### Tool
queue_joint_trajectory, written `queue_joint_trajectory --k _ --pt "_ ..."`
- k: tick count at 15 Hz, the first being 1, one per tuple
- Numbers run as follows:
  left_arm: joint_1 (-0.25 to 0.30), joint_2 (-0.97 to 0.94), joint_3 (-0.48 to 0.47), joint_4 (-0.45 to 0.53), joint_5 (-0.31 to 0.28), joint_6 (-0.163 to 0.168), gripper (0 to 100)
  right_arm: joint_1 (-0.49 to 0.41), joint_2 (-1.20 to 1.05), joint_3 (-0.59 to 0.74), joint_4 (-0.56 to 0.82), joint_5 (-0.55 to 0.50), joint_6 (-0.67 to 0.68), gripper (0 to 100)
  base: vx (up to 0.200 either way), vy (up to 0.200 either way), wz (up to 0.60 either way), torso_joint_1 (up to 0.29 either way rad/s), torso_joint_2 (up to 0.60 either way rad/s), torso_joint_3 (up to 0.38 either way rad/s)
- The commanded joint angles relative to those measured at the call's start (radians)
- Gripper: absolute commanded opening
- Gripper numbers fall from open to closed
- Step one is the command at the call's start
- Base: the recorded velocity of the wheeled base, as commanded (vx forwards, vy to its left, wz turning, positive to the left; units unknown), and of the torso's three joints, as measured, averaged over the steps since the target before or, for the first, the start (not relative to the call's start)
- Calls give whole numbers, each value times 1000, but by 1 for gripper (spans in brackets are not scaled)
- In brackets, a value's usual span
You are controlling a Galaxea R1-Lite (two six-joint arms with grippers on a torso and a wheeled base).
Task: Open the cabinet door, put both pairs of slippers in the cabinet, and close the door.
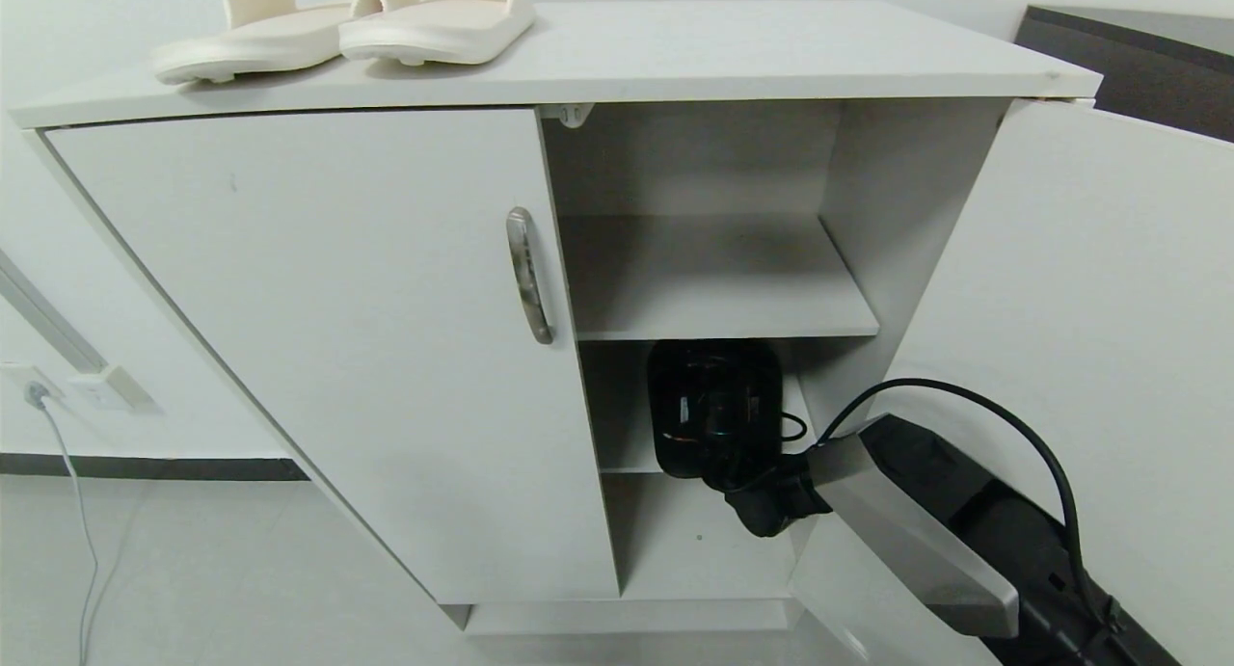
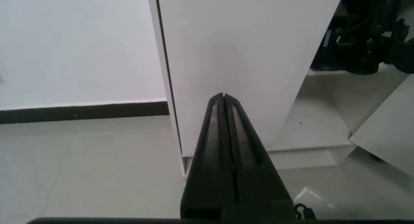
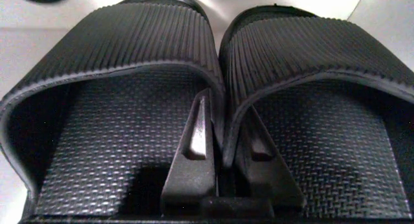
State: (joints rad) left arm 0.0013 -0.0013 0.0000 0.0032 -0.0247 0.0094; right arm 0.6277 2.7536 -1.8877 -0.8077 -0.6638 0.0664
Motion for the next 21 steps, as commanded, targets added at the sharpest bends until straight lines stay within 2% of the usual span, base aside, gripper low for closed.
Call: queue_joint_trajectory --k 1,7,8,10,14,18,20,21 --pt "0 1 0 0 0 0 0 0 18 -24 1 0 0 0 0 0 0 0 0 0" --pt "0 1 0 0 0 0 0 -6 20 -37 15 1 7 0 0 0 0 0 0 0" --pt "0 1 0 0 0 0 0 -6 20 -37 15 1 7 100 0 0 0 0 0 0" --pt "0 1 0 0 0 0 0 -6 21 -27 15 0 7 100 0 0 0 0 0 0" --pt "0 1 0 0 0 0 0 4 -28 88 -41 -5 1 100 0 0 0 0 0 0" --pt "0 1 0 0 0 1 0 43 -196 360 -166 -7 0 100 0 0 0 0 0 0" --pt "0 1 0 0 0 1 0 73 -285 544 -255 -7 1 100 0 0 0 0 0 0" --pt "0 1 0 0 0 1 0 83 -304 579 -278 -7 0 100 0 0 0 0 0 0"
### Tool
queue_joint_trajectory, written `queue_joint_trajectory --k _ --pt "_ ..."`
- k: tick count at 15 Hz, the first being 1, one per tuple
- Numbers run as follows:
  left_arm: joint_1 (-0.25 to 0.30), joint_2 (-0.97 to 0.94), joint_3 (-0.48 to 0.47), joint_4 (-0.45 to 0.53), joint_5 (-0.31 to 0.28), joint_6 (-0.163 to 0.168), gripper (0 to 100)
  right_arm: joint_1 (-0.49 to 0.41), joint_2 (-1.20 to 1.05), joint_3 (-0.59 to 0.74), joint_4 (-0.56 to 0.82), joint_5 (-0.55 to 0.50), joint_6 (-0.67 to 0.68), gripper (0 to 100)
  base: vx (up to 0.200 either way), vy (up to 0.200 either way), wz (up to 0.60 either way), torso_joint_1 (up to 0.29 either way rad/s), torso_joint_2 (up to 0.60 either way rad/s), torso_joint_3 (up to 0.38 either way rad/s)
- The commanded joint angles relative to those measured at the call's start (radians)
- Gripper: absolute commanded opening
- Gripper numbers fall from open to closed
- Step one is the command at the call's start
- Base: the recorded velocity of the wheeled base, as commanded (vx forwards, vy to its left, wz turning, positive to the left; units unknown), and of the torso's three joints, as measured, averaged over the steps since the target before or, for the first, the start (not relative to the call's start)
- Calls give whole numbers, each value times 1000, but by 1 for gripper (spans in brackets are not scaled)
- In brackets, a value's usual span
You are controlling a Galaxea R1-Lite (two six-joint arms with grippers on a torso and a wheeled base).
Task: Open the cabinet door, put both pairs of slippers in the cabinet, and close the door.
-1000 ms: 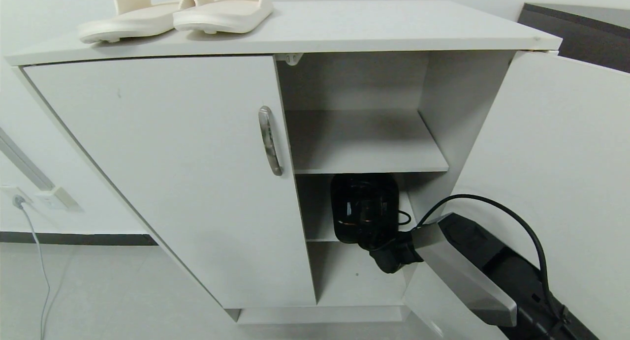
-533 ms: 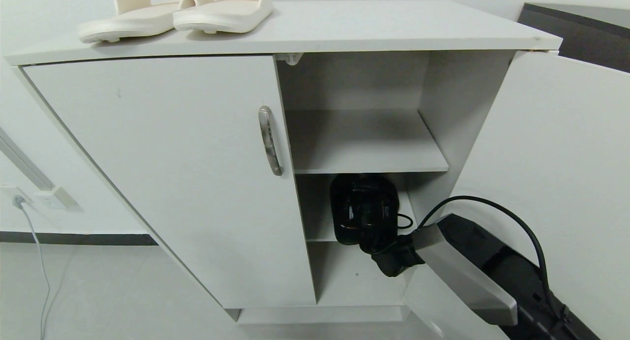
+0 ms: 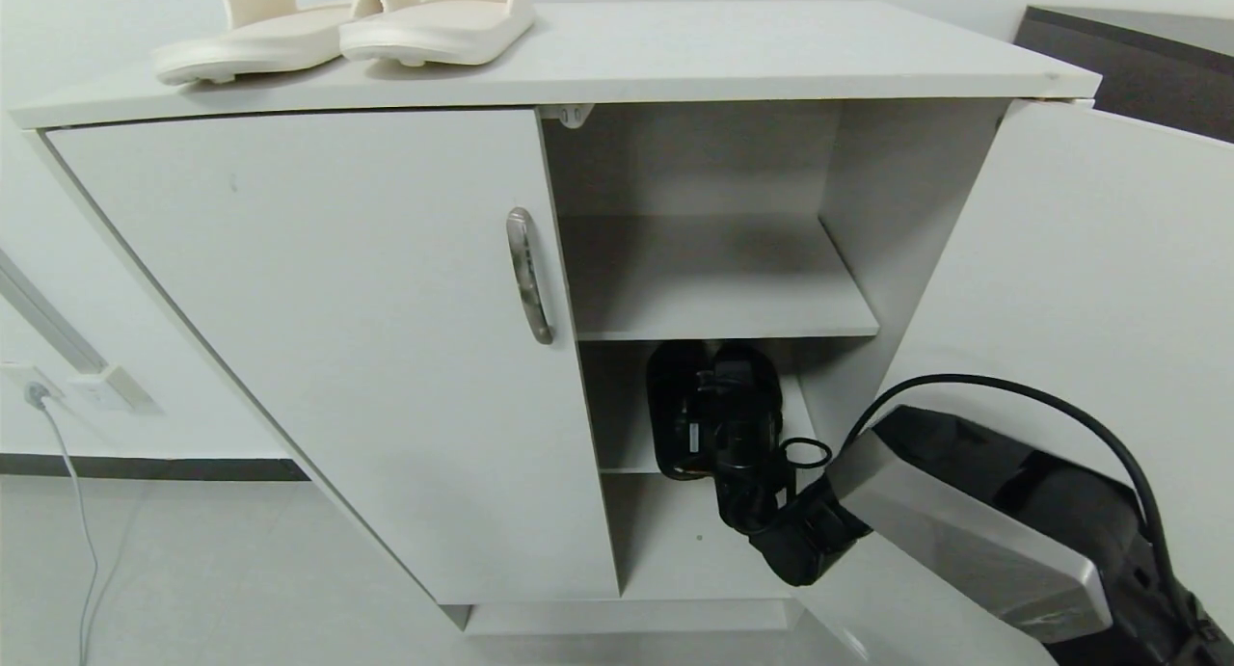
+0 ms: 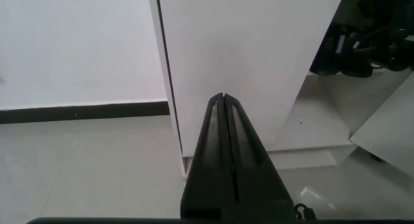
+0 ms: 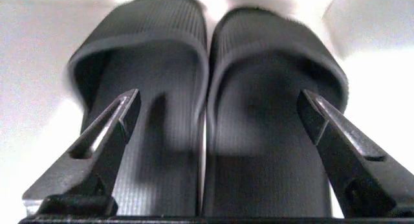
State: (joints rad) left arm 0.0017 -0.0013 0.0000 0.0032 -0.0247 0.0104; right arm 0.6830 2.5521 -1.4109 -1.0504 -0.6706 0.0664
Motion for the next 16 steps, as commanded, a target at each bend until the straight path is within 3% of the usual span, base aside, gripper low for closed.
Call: queue_joint_trajectory --k 1,4,6,12,16 --pt "0 1 -2 0 -1 0 0 52 -170 222 -115 0 0 100 0 0 0 0 0 0" --pt "0 1 0 0 -1 0 0 99 -291 429 -175 0 1 100 0 0 0 0 0 0" --pt "0 1 0 0 -1 0 0 105 -340 500 -209 5 4 100 0 0 0 0 0 0" --pt "0 1 0 0 -1 0 0 139 -322 517 -209 6 6 100 0 0 0 0 0 0" --pt "0 1 0 0 -1 0 0 147 -322 520 -209 6 1 100 -200 0 0 4 4 1"
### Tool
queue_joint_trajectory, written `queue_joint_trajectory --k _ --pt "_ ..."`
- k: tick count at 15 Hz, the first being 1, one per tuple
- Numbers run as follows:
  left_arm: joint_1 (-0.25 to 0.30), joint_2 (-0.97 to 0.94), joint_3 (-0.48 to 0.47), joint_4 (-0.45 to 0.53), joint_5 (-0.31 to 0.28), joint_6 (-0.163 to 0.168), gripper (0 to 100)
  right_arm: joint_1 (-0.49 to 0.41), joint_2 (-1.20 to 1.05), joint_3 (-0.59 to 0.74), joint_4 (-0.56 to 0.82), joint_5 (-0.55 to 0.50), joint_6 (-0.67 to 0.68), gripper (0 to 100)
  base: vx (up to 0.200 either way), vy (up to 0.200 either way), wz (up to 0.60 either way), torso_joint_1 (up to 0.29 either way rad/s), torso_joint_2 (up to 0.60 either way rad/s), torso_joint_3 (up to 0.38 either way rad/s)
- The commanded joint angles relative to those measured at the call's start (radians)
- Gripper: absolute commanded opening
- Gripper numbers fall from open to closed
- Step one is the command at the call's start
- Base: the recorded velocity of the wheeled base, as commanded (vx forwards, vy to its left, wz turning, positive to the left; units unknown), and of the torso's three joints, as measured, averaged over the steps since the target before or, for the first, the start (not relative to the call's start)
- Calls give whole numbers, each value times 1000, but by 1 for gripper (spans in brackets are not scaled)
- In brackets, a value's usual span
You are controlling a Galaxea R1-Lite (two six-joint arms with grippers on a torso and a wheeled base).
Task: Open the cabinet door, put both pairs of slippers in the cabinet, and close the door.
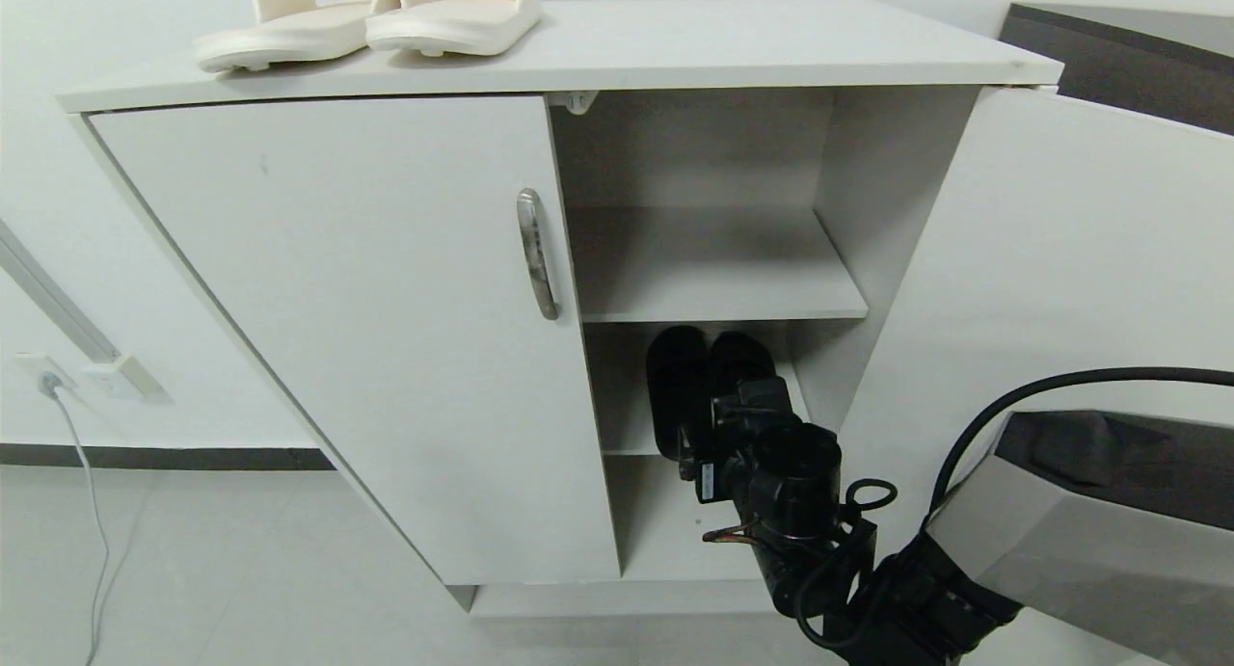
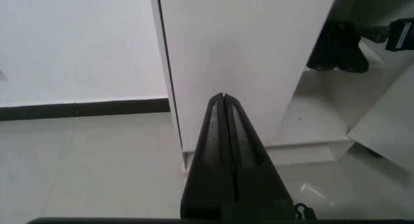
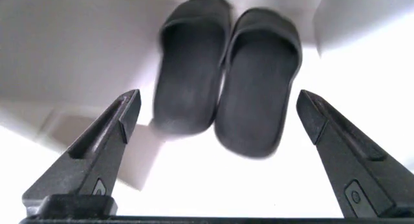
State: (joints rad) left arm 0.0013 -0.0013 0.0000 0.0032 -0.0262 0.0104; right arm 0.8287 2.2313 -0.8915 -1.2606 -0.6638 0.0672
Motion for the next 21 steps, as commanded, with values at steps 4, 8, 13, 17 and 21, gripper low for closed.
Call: queue_joint_trajectory --k 4,8,13,17,21 --pt "0 1 0 0 0 0 0 1 -2 0 -2 0 0 100 -150 0 0 1 1 7" --pt "0 1 0 0 2 0 0 1 -15 9 -19 -3 -1 100 0 0 0 0 0 0" --pt "0 1 0 0 0 0 0 1 -32 17 -19 -5 -3 100 0 0 0 0 0 0" --pt "0 1 0 0 0 0 0 1 -35 17 -19 -7 -3 100 0 0 0 1 1 50" --pt "0 1 0 1 0 2 0 6 -47 45 -25 -8 -1 100 0 0 0 2 0 184"
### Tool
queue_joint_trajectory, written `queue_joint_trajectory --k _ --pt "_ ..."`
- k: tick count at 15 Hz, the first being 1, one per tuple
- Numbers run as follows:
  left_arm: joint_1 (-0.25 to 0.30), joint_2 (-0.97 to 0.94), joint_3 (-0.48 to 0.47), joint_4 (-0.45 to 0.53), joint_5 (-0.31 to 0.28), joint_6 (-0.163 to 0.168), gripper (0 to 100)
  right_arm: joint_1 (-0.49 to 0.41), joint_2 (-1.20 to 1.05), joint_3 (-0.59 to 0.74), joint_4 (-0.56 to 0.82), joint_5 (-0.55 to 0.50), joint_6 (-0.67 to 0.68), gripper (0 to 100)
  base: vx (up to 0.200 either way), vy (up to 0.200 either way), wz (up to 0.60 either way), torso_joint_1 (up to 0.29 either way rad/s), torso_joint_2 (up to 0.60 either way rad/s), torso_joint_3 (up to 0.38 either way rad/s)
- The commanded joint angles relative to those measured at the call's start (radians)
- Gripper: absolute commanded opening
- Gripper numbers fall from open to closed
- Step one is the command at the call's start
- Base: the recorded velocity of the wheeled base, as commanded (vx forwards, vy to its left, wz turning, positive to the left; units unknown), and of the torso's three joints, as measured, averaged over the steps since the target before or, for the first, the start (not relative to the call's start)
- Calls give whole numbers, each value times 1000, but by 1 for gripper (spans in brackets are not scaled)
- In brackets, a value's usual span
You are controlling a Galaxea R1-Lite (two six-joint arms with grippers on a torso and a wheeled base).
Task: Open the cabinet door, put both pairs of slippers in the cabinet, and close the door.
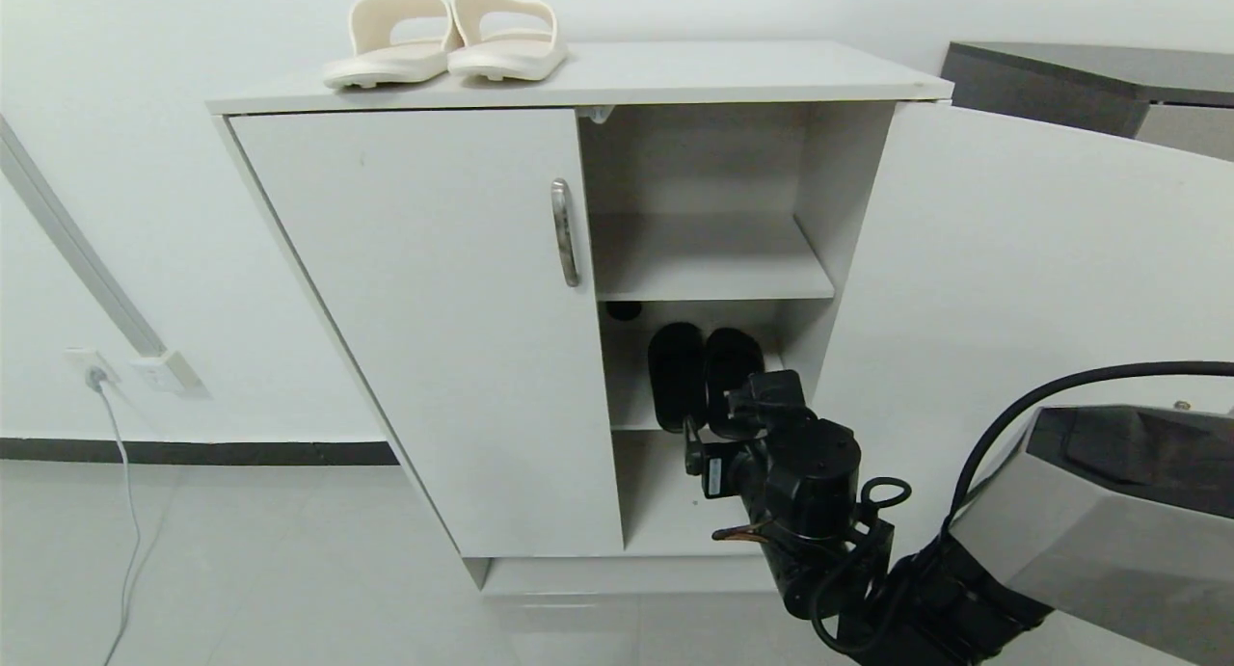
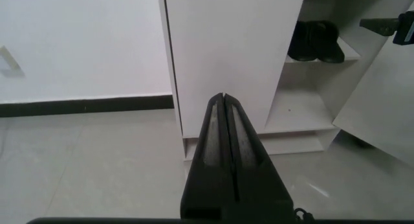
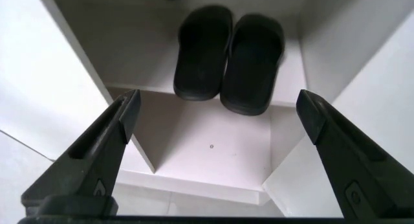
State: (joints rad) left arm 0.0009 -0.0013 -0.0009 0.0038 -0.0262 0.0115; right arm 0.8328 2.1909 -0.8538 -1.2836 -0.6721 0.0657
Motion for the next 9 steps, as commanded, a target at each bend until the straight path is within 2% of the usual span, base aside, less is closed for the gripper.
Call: queue_joint_trajectory --k 1,5,9 --pt "1 1 -1 -1 0 1 0 2 -13 7 -2 0 0 100 0 0 0 7 2 207" --pt "1 1 1 -1 0 -1 0 3 -19 24 -5 0 0 100 0 0 0 -1 0 193" --pt "1 1 1 -1 0 -1 0 5 -19 30 -5 -1 0 100 0 0 0 -1 2 35"
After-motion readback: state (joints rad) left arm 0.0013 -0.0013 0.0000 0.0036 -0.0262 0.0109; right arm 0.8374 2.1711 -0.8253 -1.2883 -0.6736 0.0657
